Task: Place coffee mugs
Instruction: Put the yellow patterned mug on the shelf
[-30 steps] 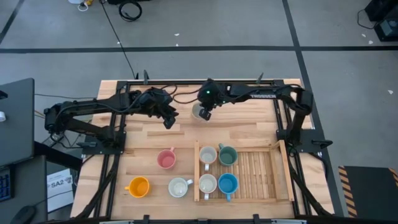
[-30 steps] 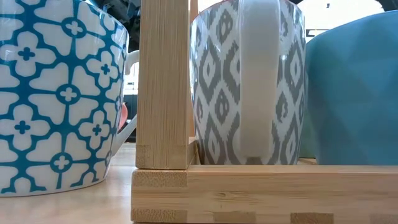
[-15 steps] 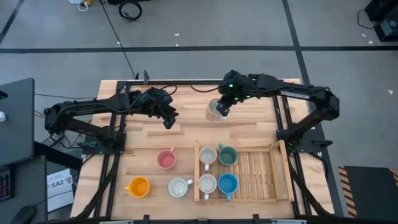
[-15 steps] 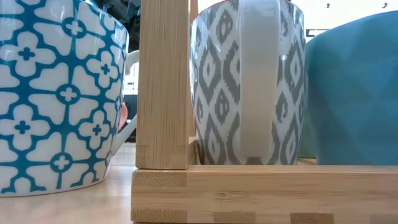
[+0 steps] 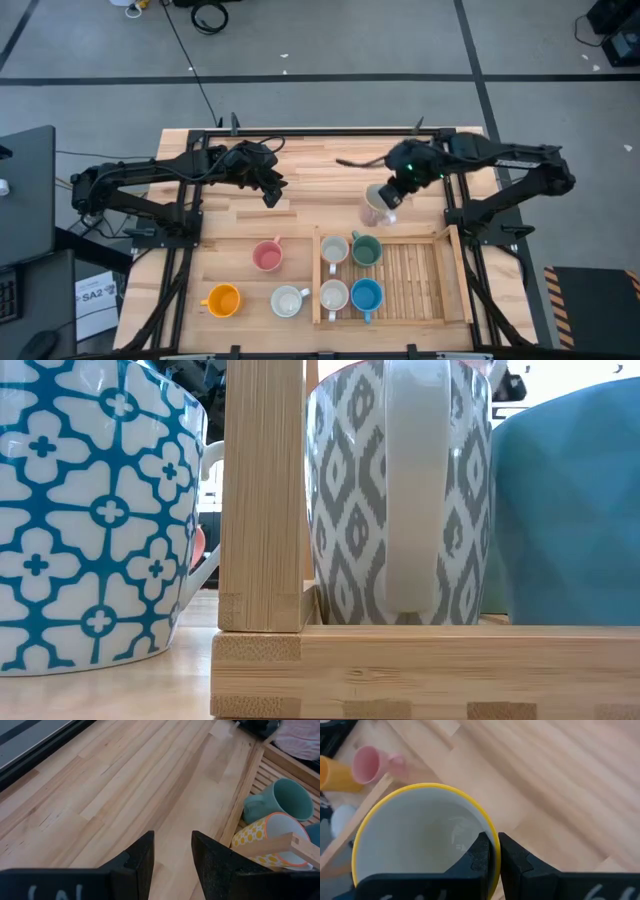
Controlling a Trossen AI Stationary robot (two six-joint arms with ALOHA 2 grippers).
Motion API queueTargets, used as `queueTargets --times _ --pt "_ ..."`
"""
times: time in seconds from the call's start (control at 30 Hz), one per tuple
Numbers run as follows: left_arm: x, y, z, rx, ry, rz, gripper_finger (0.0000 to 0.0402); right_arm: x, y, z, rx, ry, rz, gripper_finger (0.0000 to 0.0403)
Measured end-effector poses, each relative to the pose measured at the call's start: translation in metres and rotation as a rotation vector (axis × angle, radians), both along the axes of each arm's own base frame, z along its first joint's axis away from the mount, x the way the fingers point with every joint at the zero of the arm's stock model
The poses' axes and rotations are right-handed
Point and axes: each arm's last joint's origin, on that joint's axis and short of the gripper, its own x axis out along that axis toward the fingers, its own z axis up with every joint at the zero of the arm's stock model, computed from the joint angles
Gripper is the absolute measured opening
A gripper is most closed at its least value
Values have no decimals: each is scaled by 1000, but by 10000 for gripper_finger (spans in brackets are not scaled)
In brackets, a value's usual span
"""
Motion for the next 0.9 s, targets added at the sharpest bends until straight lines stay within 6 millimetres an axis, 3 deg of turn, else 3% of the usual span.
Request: queueTargets --times 0.27,0.5,0.9 --pt "0 0 0 0 0 0 137 -20 50 -1 53 78 -74 28" --pt "0 0 0 0 0 0 137 -25 94 -11 95 134 -117 28" --pt "0 0 0 0 0 0 137 -23 164 -46 165 320 -179 28"
